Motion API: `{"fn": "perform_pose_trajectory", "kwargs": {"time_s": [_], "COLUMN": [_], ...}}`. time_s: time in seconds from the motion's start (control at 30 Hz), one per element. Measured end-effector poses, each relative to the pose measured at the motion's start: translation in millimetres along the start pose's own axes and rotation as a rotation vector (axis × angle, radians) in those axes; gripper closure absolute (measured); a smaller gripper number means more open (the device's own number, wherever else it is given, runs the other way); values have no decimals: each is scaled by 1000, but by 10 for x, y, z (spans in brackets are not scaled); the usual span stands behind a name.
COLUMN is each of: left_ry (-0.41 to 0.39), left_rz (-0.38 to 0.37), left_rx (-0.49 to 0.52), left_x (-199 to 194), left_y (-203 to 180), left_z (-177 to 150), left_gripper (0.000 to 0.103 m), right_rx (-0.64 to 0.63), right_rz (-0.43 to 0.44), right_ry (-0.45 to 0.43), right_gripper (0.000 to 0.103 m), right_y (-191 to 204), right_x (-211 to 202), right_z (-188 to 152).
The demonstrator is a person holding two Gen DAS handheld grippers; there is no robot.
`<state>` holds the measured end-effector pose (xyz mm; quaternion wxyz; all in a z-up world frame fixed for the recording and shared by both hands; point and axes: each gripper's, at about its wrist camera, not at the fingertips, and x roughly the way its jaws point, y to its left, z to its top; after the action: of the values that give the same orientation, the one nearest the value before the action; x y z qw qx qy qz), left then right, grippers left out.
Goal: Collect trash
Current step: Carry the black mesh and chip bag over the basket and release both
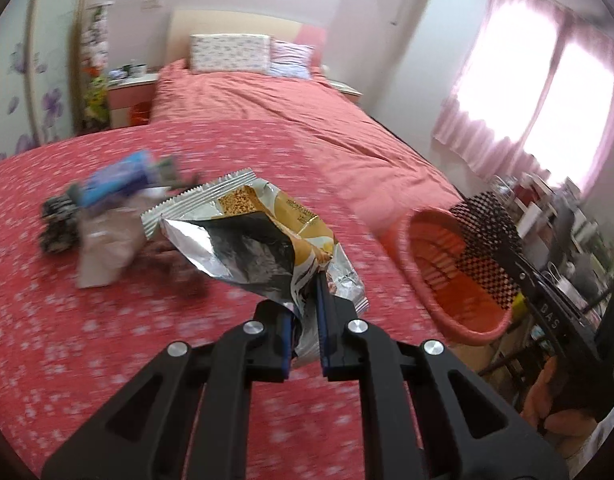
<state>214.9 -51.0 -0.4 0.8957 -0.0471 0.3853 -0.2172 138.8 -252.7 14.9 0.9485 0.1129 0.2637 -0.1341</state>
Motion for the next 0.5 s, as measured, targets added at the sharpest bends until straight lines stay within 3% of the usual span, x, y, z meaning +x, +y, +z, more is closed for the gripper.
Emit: {"fn": "perform_pose_trajectory", "kwargs": {"time_s": [0.5], "left_ry": [55], "left_rz": [-199], "left_rx": [190], "left_x": [727], "left_y": [-1309], "left_z": [148], "left_gripper": [91], "right_rx": [120], "right_rz": [-75], "right_ry": [-22], "right_gripper": [96], "right_y": [-818], "right_x": [213], "right_z": [51]}}
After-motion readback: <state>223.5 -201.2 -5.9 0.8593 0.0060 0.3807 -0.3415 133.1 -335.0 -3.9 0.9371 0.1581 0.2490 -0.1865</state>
